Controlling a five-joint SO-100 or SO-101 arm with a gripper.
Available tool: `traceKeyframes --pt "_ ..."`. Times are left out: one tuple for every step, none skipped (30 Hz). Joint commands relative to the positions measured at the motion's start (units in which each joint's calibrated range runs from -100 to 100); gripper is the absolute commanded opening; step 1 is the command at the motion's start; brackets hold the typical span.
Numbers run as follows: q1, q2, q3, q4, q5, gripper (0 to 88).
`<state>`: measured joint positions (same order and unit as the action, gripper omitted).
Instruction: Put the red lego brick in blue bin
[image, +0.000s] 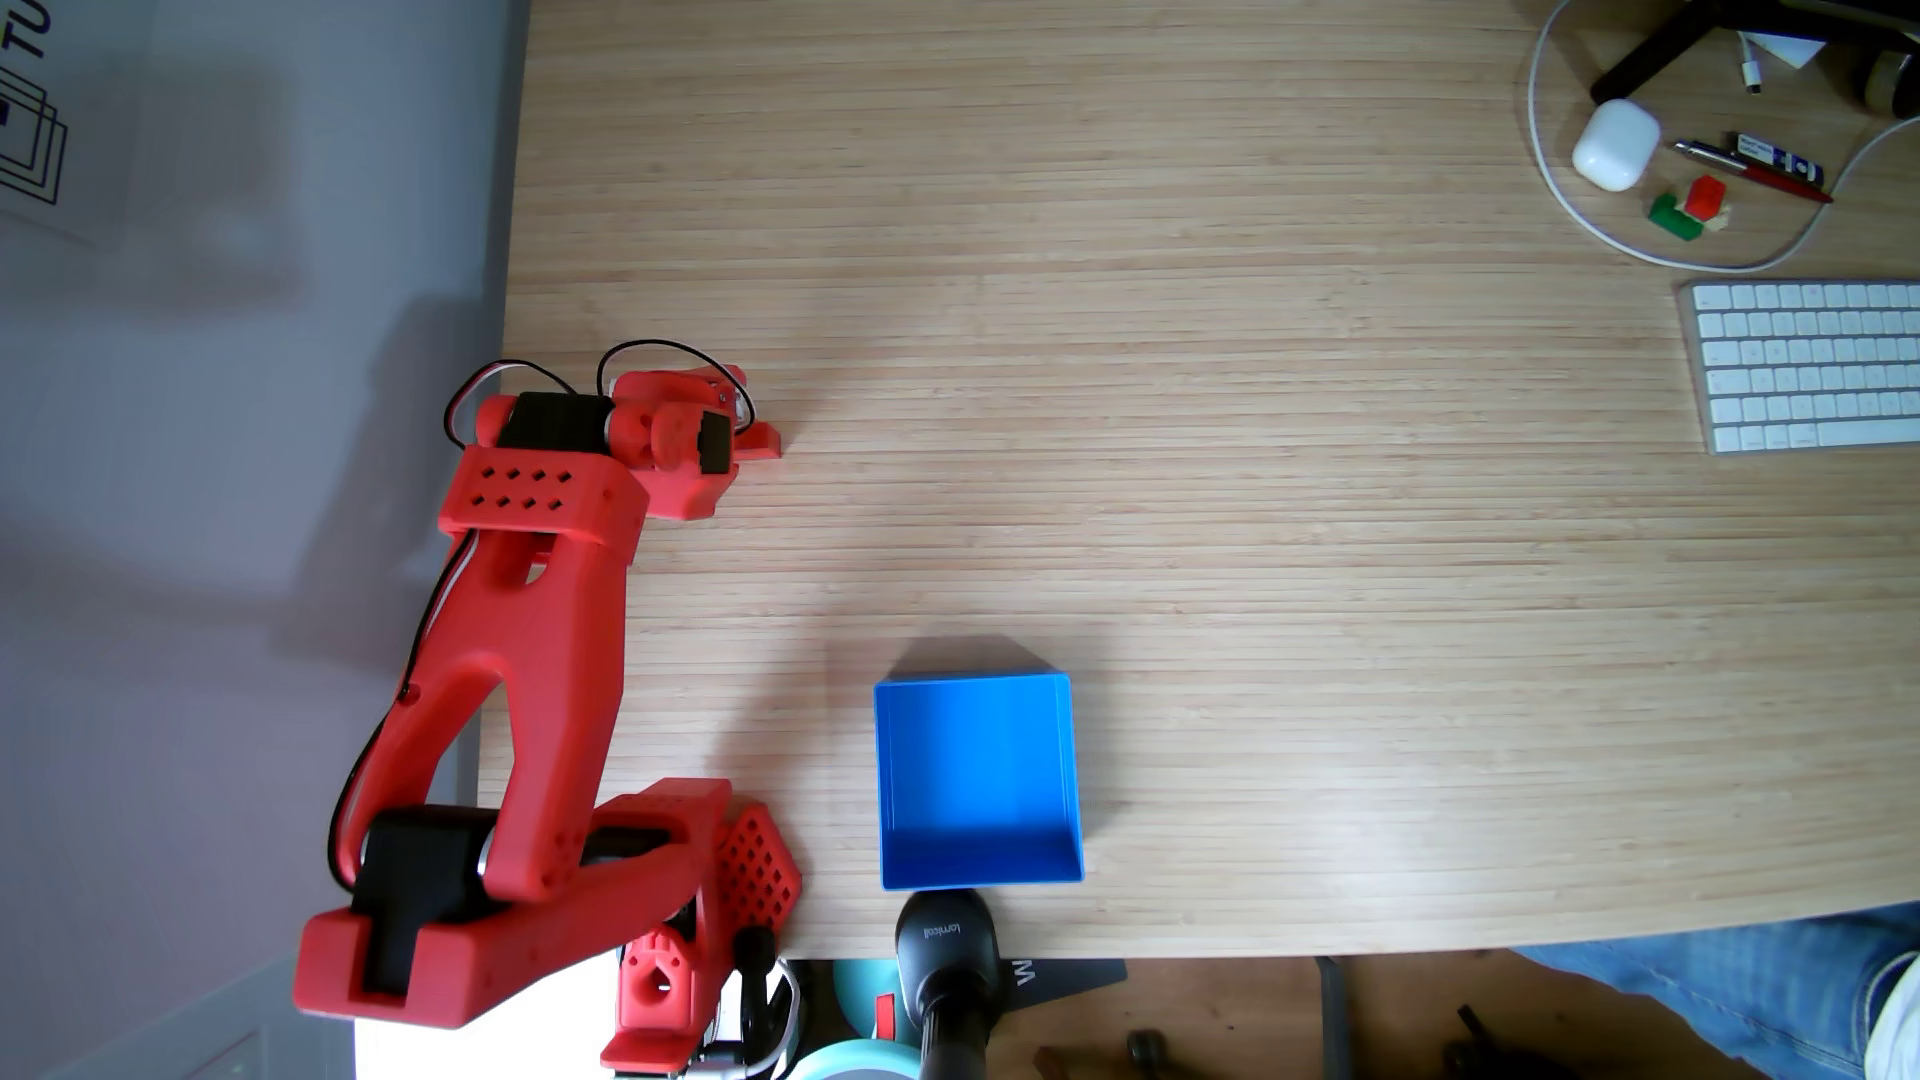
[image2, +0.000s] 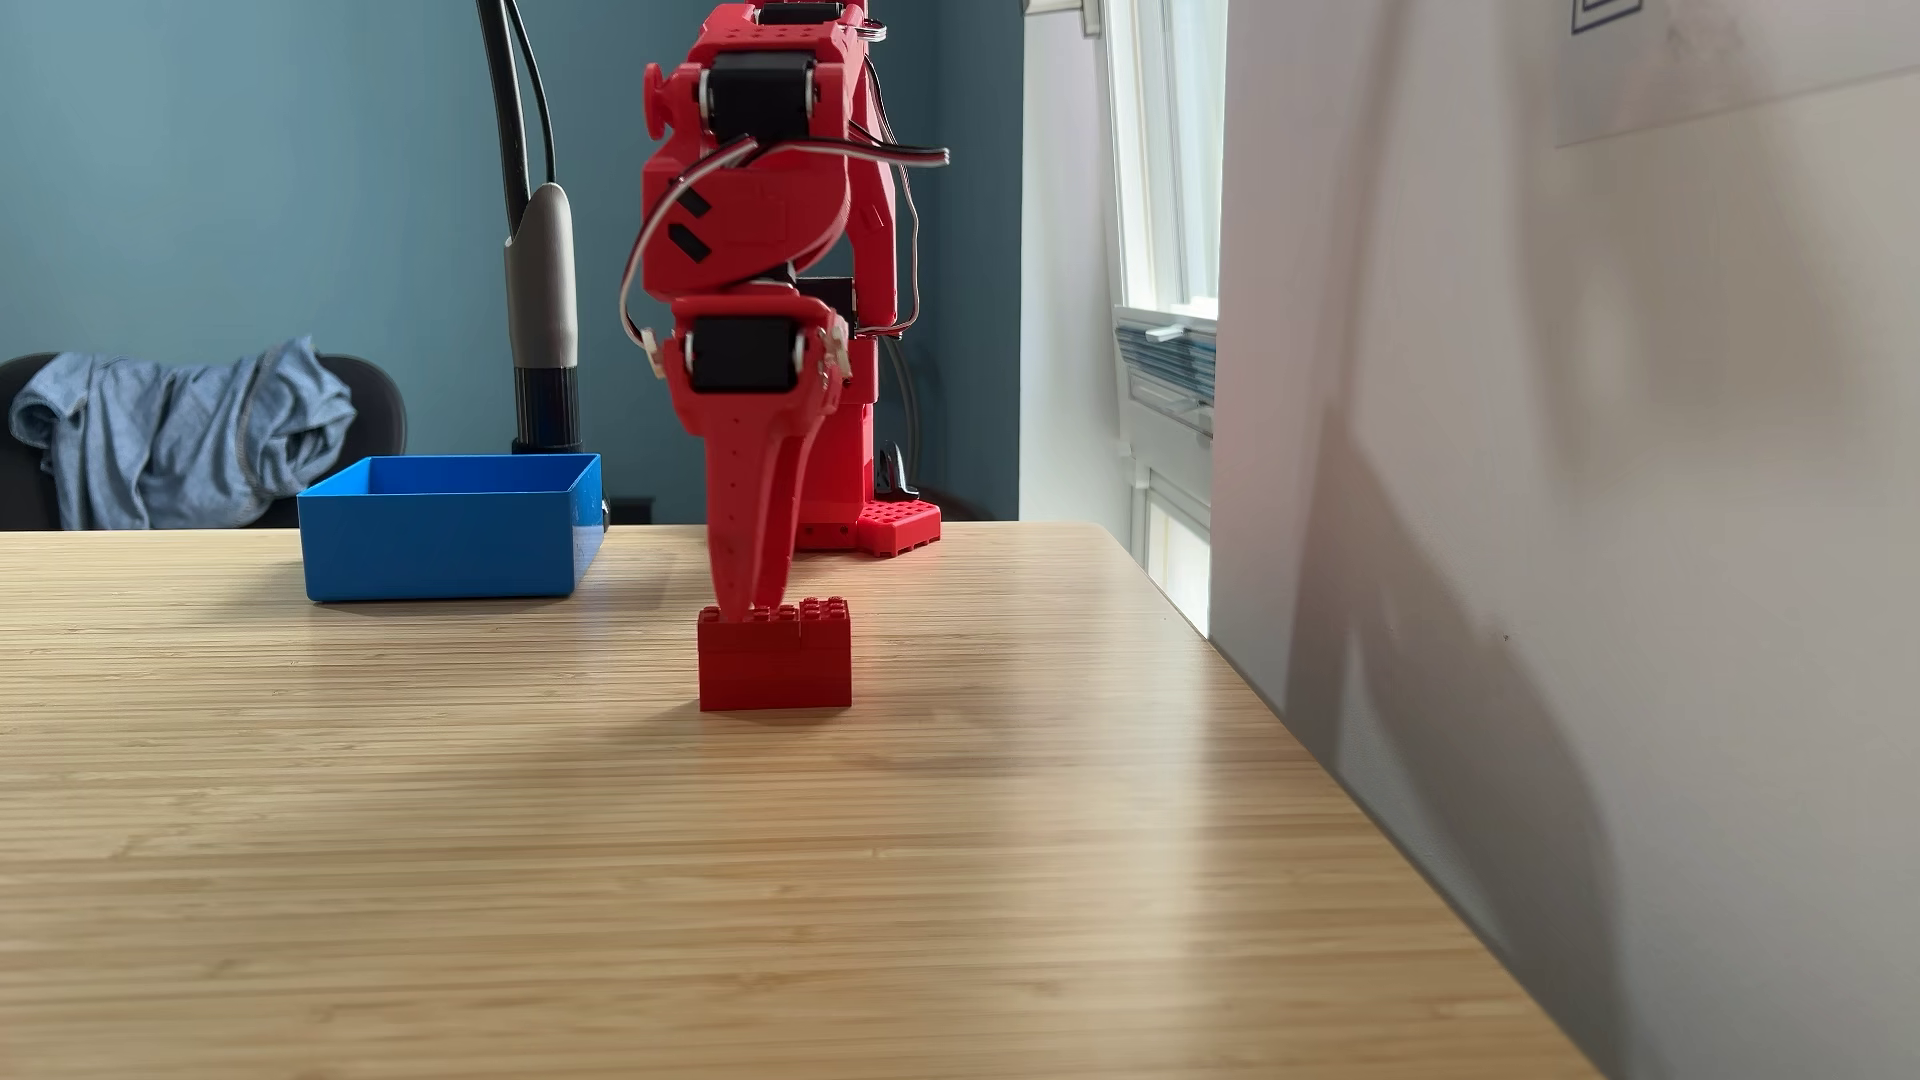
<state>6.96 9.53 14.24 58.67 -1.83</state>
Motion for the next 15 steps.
traceKeyframes --pt "-1.5 0.7 -4.4 0.2 0.0 25.0" --pt "-1.7 1.2 -4.7 0.2 0.0 24.9" --pt "-2.0 1.7 -4.9 0.2 0.0 24.8" --pt "-2.2 2.1 -5.0 0.2 -0.1 24.7" --pt "-2.4 2.6 -5.1 0.2 -0.1 24.5" --pt "-2.5 3.0 -5.2 0.2 -0.2 24.5" --pt "-2.6 3.3 -5.3 0.2 -0.2 24.3" --pt "-2.7 3.6 -5.3 0.2 -0.2 24.1" --pt "-2.8 4.1 -5.4 0.2 -0.3 23.7" --pt "-2.9 4.4 -5.6 0.2 -0.3 23.2" --pt "-2.9 4.8 -5.8 0.2 -0.4 22.7" --pt "-2.9 5.3 -6.1 0.2 -0.5 22.0" --pt "-2.9 5.5 -6.2 0.2 -0.6 21.5" --pt "-2.9 6.0 -6.3 0.2 -0.7 20.6" --pt "-2.8 6.2 -6.5 0.2 -0.8 19.9"
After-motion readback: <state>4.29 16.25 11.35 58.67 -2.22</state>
